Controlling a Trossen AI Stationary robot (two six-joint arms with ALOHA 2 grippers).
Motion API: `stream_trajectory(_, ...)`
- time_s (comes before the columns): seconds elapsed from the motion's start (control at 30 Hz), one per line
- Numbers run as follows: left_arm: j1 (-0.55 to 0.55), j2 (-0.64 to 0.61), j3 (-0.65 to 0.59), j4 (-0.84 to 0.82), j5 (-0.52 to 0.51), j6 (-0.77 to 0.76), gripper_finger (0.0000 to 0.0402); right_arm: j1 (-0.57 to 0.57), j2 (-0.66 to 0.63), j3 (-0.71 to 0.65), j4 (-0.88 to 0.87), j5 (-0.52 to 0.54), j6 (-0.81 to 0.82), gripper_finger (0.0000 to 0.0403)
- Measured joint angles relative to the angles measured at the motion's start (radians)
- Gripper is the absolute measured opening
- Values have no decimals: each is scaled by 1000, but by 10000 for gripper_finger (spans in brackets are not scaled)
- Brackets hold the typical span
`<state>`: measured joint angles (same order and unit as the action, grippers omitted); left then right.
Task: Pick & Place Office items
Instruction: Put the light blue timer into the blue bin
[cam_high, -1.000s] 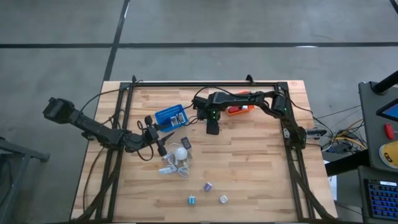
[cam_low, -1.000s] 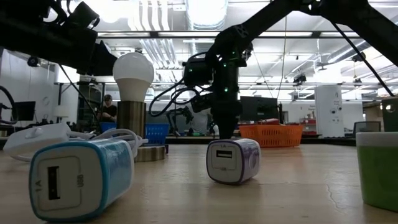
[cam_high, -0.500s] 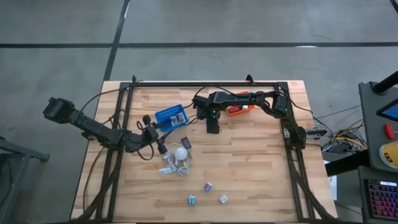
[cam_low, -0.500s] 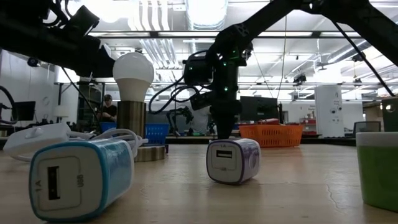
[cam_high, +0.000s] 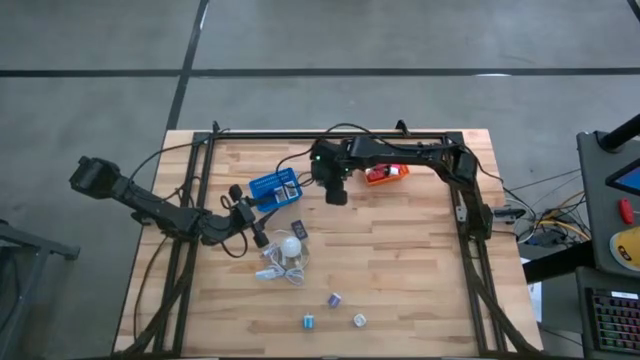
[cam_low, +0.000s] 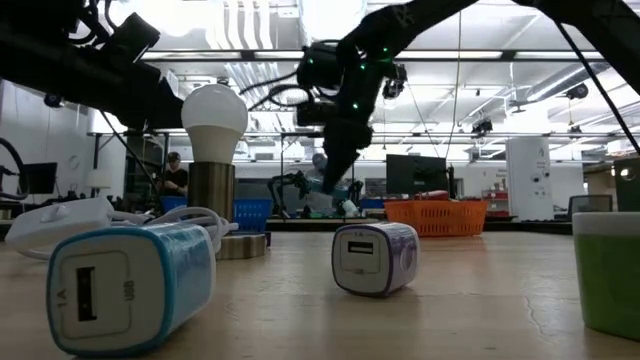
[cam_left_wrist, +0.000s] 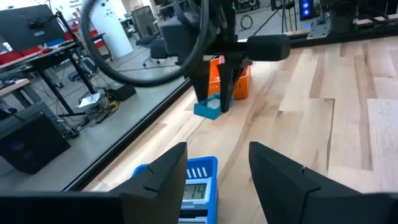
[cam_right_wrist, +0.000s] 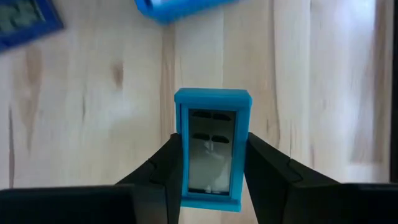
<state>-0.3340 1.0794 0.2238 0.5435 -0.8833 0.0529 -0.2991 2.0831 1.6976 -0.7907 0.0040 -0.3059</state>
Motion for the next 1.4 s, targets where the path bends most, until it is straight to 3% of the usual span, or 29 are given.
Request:
stream_trajectory(0.13,0,0,0,-7,-16,4,177,3,2,50,23,-18,-60,123)
stream_trajectory(0.63,-1,-25,0,-38,-56,11,177,-3,42,157,177,-356,-119,123)
stream_trajectory(1.2,-22,-167,-11,-158,-99,-5,177,-54,391,661,-96,-517,-135,123)
stream_trajectory(1.4,-33,-231,-37,-179,-132,-8,177,-74,401,638,-90,-549,-139,123)
